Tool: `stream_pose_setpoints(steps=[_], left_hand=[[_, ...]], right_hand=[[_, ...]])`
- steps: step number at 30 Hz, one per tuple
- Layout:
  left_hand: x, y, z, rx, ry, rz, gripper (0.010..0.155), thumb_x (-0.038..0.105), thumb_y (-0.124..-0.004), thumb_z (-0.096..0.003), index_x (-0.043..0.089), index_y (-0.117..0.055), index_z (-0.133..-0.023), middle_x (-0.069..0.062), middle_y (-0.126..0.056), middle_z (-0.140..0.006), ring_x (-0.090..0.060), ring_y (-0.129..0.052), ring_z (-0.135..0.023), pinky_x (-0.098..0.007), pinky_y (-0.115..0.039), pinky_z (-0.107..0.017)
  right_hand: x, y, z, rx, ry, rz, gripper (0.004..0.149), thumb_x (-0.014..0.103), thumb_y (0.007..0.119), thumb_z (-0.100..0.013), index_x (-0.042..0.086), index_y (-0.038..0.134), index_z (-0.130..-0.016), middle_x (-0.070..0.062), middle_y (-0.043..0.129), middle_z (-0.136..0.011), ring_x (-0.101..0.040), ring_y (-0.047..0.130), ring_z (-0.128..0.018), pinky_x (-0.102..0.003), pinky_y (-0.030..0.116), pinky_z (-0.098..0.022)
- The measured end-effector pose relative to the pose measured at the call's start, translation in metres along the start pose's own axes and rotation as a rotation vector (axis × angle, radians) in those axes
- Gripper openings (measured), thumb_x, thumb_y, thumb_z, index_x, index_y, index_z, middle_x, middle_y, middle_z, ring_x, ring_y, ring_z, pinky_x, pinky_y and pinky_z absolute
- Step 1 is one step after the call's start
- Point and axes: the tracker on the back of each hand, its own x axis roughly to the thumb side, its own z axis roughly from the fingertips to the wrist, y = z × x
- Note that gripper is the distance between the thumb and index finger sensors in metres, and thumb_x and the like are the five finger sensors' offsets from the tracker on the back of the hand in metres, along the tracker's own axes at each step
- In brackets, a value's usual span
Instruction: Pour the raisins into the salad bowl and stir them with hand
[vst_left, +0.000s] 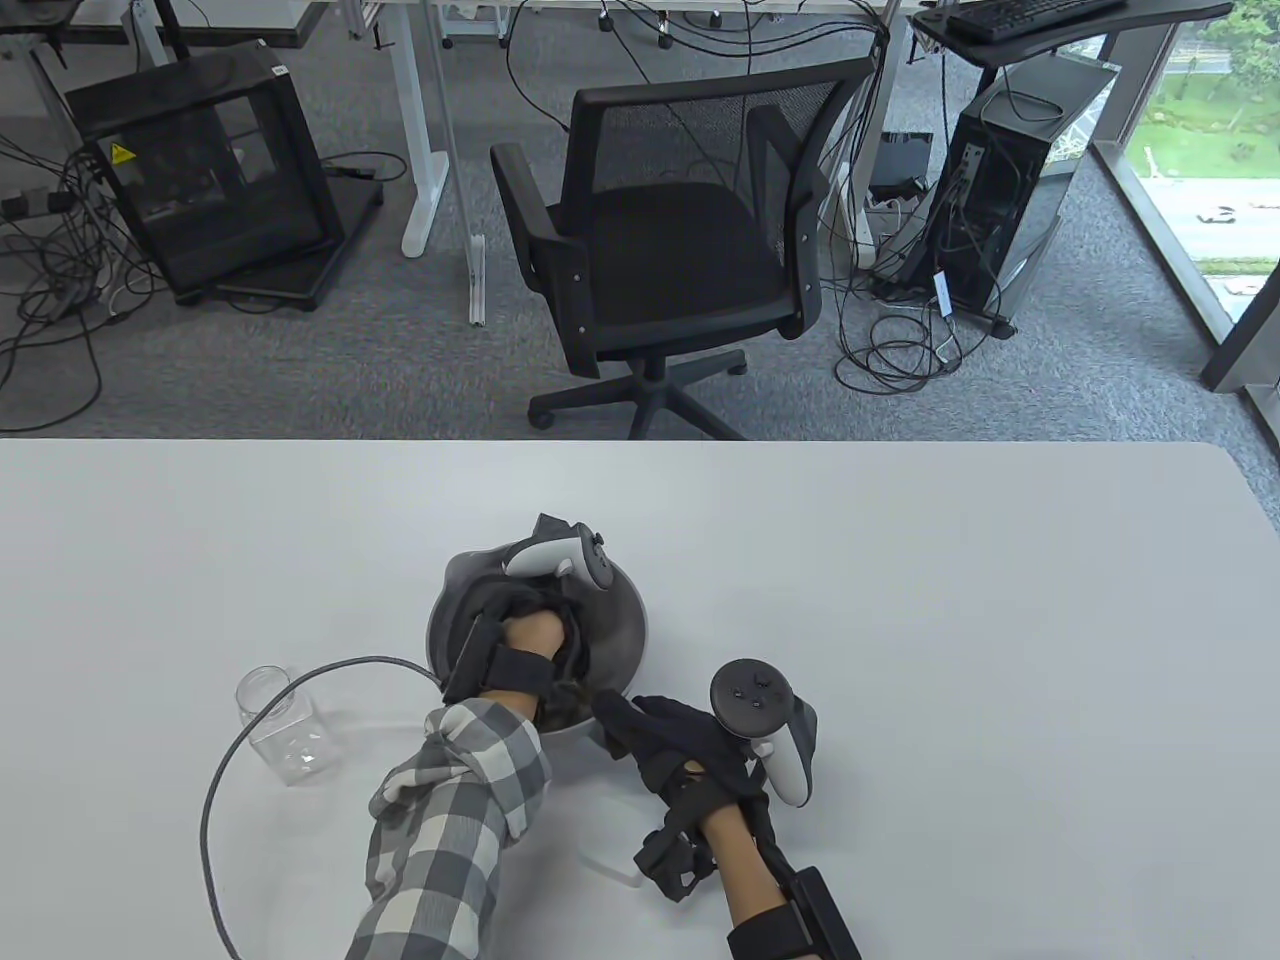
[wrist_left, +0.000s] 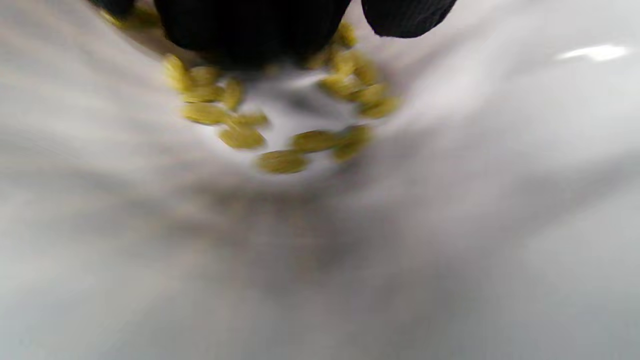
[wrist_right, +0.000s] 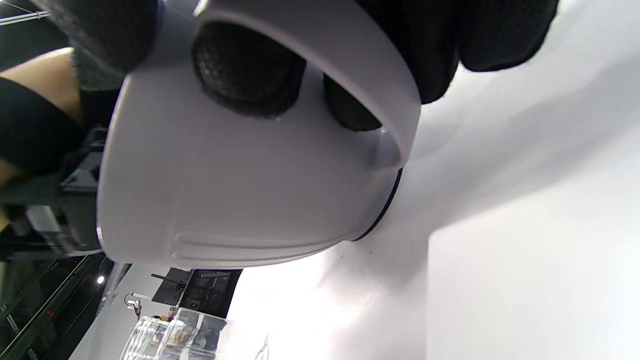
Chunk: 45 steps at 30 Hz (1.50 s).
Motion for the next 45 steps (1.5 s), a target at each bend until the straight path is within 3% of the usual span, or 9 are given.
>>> stream_pose_setpoints(steps=[6,12,18,22,25,32,36,40,45], left_hand=[[-0.014,-0.009,-0.005,-0.145,0.0,0.13,0.047,0.038,-0.081,-0.051,0.007,-0.095,-0.083,-0.022,-0.103,-0.082,-0.046,-0.103,-0.068,-0.058,-0.086,-0.05],[-0.008,-0.003,0.0,-0.071,0.088,-0.059,0.069,0.044,-0.069,-0.059,0.016,-0.036,-0.114,-0.025,-0.039,-0.115,-0.055,-0.054,-0.1,-0.074,-0.048,-0.069],[-0.009,-0.01,-0.011,-0.178,-0.077,0.102,0.045,0.042,-0.079,-0.0516,0.009,-0.103,-0.071,-0.016,-0.094,-0.088,-0.044,-0.094,-0.079,-0.059,-0.081,-0.056],[-0.012,0.002,-0.01,-0.021,0.264,-0.085,0.053,0.041,-0.07,-0.0582,0.005,-0.075,-0.097,-0.023,-0.068,-0.106,-0.05,-0.078,-0.088,-0.067,-0.065,-0.064],[-0.008,0.001,-0.014,0.0,0.064,-0.054,0.061,0.042,-0.069,-0.0583,0.006,-0.057,-0.106,-0.03,-0.054,-0.107,-0.055,-0.068,-0.089,-0.071,-0.055,-0.067],[-0.01,-0.006,-0.023,-0.136,-0.041,0.07,0.048,0.042,-0.076,-0.0538,0.005,-0.103,-0.066,-0.02,-0.101,-0.077,-0.043,-0.102,-0.064,-0.059,-0.084,-0.052],[-0.012,0.003,-0.01,0.053,0.275,-0.074,0.061,0.042,-0.068,-0.0589,0.001,-0.057,-0.103,-0.034,-0.067,-0.097,-0.051,-0.08,-0.081,-0.067,-0.065,-0.063],[-0.006,-0.002,-0.011,-0.033,0.011,-0.002,0.061,0.041,-0.07,-0.0574,0.001,-0.058,-0.102,-0.031,-0.056,-0.101,-0.059,-0.068,-0.086,-0.072,-0.055,-0.065],[-0.013,-0.011,-0.01,-0.184,-0.092,0.199,0.051,0.043,-0.077,-0.0522,-0.001,-0.101,-0.064,-0.018,-0.092,-0.085,-0.045,-0.093,-0.073,-0.061,-0.077,-0.057]], right_hand=[[0.002,-0.001,0.0,0.002,-0.007,0.035,0.057,0.07,0.062,-0.05,0.018,0.084,-0.06,-0.014,0.088,-0.084,-0.047,0.073,-0.086,-0.066,0.06,-0.06],[0.0,-0.001,-0.001,-0.002,0.008,0.01,0.057,0.069,0.061,-0.05,0.018,0.084,-0.059,-0.013,0.088,-0.082,-0.047,0.073,-0.085,-0.067,0.059,-0.06],[-0.001,-0.001,-0.002,0.007,0.007,-0.003,0.057,0.069,0.062,-0.05,0.017,0.084,-0.06,-0.013,0.088,-0.083,-0.047,0.071,-0.086,-0.067,0.058,-0.06],[-0.001,-0.001,-0.003,0.004,0.018,-0.013,0.057,0.07,0.061,-0.051,0.018,0.084,-0.06,-0.013,0.087,-0.083,-0.047,0.072,-0.086,-0.067,0.058,-0.06],[-0.001,0.002,-0.003,0.007,0.011,0.006,0.058,0.07,0.061,-0.051,0.018,0.084,-0.06,-0.014,0.088,-0.083,-0.047,0.072,-0.086,-0.067,0.059,-0.06],[0.0,0.0,-0.003,0.012,0.01,0.033,0.058,0.07,0.06,-0.05,0.018,0.084,-0.06,-0.013,0.088,-0.083,-0.046,0.072,-0.087,-0.067,0.059,-0.06],[0.002,-0.001,-0.006,0.01,0.026,0.024,0.058,0.07,0.06,-0.049,0.019,0.084,-0.059,-0.012,0.089,-0.081,-0.046,0.073,-0.086,-0.067,0.058,-0.061],[0.0,0.0,-0.006,0.006,0.025,0.021,0.058,0.071,0.06,-0.049,0.019,0.084,-0.059,-0.012,0.089,-0.081,-0.045,0.072,-0.086,-0.067,0.058,-0.061],[0.001,0.0,-0.006,0.002,0.006,0.074,0.058,0.072,0.058,-0.049,0.02,0.084,-0.058,-0.009,0.09,-0.08,-0.044,0.074,-0.086,-0.066,0.059,-0.061]])
